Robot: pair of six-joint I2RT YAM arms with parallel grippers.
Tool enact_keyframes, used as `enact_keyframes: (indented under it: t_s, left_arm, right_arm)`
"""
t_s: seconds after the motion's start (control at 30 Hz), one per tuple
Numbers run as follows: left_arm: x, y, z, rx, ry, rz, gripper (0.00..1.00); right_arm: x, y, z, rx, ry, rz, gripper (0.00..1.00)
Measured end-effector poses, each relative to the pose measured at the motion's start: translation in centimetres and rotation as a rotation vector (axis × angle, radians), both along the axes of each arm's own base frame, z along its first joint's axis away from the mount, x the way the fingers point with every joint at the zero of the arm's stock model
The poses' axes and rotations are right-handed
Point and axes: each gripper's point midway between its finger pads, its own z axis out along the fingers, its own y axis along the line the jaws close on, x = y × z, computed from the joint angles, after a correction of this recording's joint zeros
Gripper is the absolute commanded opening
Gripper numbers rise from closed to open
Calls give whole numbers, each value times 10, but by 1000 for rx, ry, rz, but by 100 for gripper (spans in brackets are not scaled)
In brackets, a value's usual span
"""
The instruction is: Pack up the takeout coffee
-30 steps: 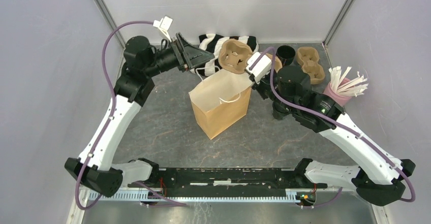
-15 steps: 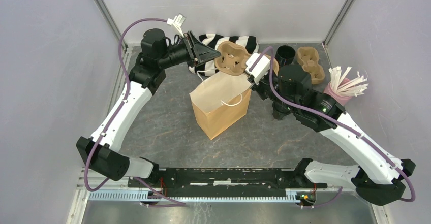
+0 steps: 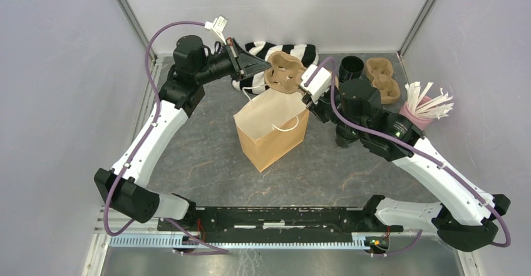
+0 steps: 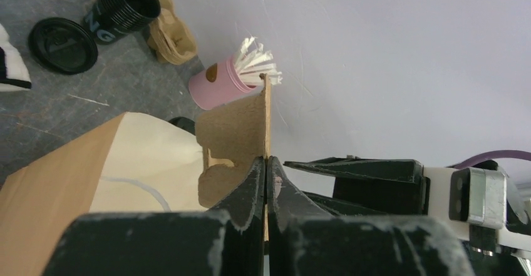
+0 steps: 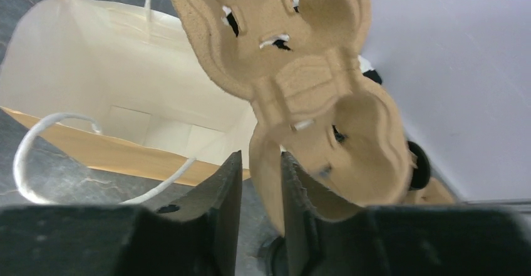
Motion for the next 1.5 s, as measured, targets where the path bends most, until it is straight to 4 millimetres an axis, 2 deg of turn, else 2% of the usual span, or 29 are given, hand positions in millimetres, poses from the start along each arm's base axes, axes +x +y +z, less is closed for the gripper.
enact_keyframes:
  t_s: [0.13,0.23,0.3,0.4,0.47,0.6,0.7,0.8,0.87,0.93,1.0,1.1,1.17,1.33,1.43,1.5]
  left_arm:
    - [8,4,5,-4,-24,58,2]
    - [17,12,16,-16,-72,138,2]
    - [21,20,26,-28,-115,206,2]
    - [22,37,44,-36,-184,311,2]
    - [25,49,56,-32,-217,384,2]
    - [29,77,79,-23,-274,526,2]
    - [28,91,85,-11,-288,572,2]
    - [28,100,83,5,-278,584,2]
    - [26,105,80,14,-270,582,2]
    - [24,111,79,15,-274,580,2]
    - [20,117,77,9,-273,577,2]
    - [14,119,78,-20,-268,560,2]
    - [9,115,78,-48,-257,526,2]
    - [4,101,72,-114,-217,441,2]
    - [4,95,61,-139,-177,406,2]
    - [5,92,55,-159,-149,389,2]
  right_arm:
    - [5,-4,7,-3,10,-48,63]
    - [13,-7,19,20,4,-107,79]
    - [16,-11,21,32,5,-148,91]
    - [21,-18,22,55,22,-200,97]
    - [29,-16,32,102,46,-210,97]
    - [83,-52,57,271,104,-328,97]
    - [125,-75,73,474,159,-357,94]
    - [145,-75,72,741,260,-269,92]
    - [149,-71,60,926,353,-194,90]
    - [152,-65,43,1063,480,-138,89]
    - [157,-56,36,1155,584,-84,87]
    - [162,-42,41,1267,695,26,83]
    - [159,-33,51,1308,740,111,78]
    - [141,-12,64,1312,804,262,63]
    - [130,-3,70,1301,819,320,58]
    - [126,-1,72,1293,819,339,51]
